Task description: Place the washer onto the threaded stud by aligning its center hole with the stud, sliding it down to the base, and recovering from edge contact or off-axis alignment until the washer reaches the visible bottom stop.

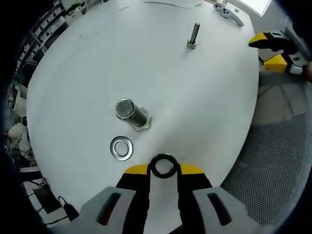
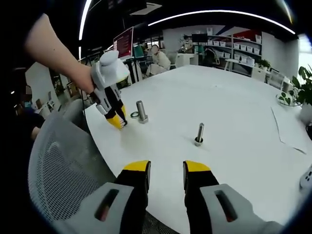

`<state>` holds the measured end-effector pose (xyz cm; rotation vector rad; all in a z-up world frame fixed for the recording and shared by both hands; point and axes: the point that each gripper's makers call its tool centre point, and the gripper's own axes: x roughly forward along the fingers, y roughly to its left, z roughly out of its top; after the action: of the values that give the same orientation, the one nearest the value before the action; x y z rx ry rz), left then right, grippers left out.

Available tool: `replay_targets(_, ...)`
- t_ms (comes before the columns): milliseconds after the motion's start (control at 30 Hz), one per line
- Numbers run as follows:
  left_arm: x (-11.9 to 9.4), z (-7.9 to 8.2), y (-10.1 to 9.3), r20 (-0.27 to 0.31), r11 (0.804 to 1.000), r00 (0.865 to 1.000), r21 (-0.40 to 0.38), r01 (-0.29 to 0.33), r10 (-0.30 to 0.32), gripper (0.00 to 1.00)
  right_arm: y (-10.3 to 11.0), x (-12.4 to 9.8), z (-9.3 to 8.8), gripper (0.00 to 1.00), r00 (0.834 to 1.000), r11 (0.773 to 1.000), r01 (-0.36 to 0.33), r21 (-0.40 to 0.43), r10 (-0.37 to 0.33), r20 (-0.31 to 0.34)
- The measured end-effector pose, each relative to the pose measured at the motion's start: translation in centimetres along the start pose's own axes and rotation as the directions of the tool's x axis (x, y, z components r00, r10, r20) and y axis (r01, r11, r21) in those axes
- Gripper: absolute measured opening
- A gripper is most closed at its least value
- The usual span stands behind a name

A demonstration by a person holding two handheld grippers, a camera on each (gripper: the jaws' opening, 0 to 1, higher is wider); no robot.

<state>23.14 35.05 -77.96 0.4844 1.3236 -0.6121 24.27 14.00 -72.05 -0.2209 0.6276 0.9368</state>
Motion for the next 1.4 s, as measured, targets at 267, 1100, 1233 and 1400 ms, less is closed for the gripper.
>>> replay_targets(267,-2.6,1.4,0.9,0.033,0.999,0.999,0.048,-0.005,0.004,0.18,0.0,0.0,0.0,0.29,1.0,1.0,0.0,0.0,0.0,-0.001)
replay_targets(1100,-5.4,7.4,2.7,0.056,0.987,0.998,0.16,-0.013,0.004,0.18,-0.1,0.0,-0.1,0.29,1.0,1.0,0.002,0.002,-0.002,-0.002)
replay_targets(1233,-5.0,7.4,2.6,0.036,0.985,0.999,0.171,-0.005,-0.001,0.18,-0.2,0.0,0.0,0.29,1.0,1.0,0.006,0.003,-0.006,0.0)
replay_targets(1400,-4.6,7.4,2.4,0.019,0.983,1.0,0.184,0.003,-0.006,0.18,-0.2,0.0,0.0,0.29,1.0,1.0,0.007,0.008,-0.007,0.003)
